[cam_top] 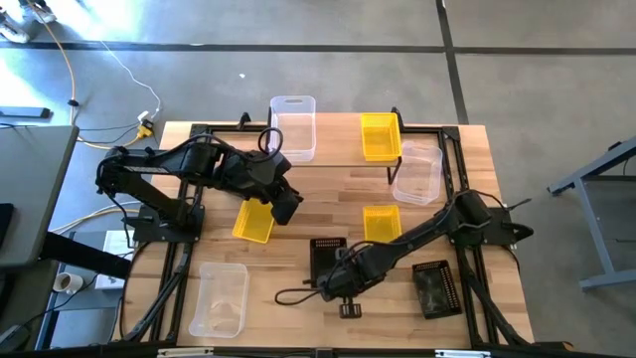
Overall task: Stack baskets on shelf by color
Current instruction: Put the bottom left black bin on the shelf
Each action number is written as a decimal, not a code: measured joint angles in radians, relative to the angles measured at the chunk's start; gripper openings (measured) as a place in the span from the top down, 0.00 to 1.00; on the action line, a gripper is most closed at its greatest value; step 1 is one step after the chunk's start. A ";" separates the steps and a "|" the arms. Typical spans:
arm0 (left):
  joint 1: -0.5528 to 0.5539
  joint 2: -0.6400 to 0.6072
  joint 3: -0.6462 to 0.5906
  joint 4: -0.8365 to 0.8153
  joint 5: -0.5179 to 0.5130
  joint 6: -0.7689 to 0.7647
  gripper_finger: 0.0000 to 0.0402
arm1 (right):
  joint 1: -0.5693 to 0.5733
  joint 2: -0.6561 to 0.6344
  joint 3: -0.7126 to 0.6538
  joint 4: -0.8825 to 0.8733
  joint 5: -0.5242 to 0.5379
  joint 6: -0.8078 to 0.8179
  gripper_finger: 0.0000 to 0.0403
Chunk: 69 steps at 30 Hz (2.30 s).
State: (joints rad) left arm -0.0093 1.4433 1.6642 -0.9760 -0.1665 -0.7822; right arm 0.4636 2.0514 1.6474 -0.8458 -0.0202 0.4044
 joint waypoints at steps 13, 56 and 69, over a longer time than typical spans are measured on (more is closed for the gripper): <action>0.000 0.000 0.000 0.000 0.001 0.000 0.75 | -0.014 0.004 0.000 0.002 -0.015 0.026 0.75; 0.003 -0.008 0.000 -0.084 -0.216 0.123 0.75 | -0.095 -0.249 0.001 -0.119 -0.007 -0.074 1.00; 0.003 -0.026 -0.001 -0.192 -0.399 0.121 0.75 | -0.276 -0.517 0.001 -0.127 0.245 -0.305 1.00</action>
State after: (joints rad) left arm -0.0059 1.4178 1.6634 -1.1682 -0.5652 -0.6609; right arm 0.1876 1.5348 1.6485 -0.9730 0.2251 0.0993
